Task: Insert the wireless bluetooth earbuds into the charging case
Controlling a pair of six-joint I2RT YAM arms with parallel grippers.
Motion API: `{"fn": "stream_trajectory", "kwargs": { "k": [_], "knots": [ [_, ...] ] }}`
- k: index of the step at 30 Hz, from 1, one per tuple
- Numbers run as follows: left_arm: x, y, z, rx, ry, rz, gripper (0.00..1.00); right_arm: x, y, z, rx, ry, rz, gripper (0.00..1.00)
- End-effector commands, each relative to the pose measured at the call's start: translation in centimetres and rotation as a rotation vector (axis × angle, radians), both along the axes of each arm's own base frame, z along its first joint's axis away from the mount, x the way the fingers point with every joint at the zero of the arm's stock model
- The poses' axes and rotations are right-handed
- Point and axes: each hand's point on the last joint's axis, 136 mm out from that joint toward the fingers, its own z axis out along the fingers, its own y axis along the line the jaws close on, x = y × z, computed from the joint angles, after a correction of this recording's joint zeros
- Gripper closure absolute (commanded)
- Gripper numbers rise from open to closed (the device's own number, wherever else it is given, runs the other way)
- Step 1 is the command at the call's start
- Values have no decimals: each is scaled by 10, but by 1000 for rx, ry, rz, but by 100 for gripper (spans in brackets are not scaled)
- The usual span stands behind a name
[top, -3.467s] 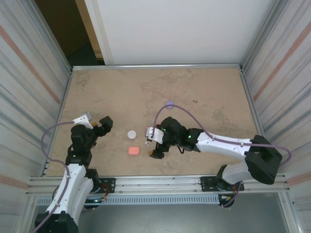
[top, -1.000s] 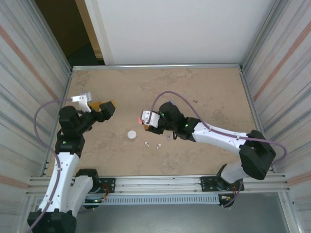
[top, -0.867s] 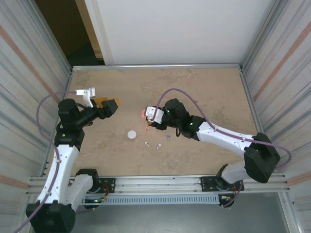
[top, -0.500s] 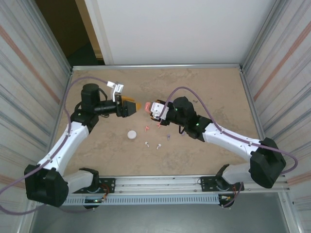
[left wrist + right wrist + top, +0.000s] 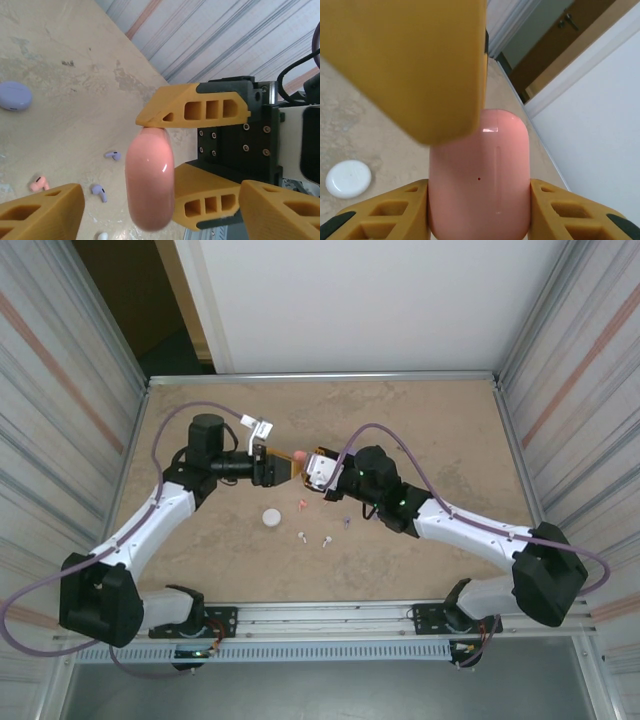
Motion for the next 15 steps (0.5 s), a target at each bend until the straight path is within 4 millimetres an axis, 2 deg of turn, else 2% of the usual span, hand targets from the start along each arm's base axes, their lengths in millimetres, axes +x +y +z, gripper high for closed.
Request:
{"fn": "stream_trajectory", "kwargs": {
  "k": [1, 15],
  "knots": [
    [-4, -3, 1, -19, -5, -33, 25, 4, 5, 8, 57, -2, -20, 59],
    [-3, -5, 0, -27, 2, -37, 46, 6, 7, 9, 74, 12, -30, 59]
  ]
}}
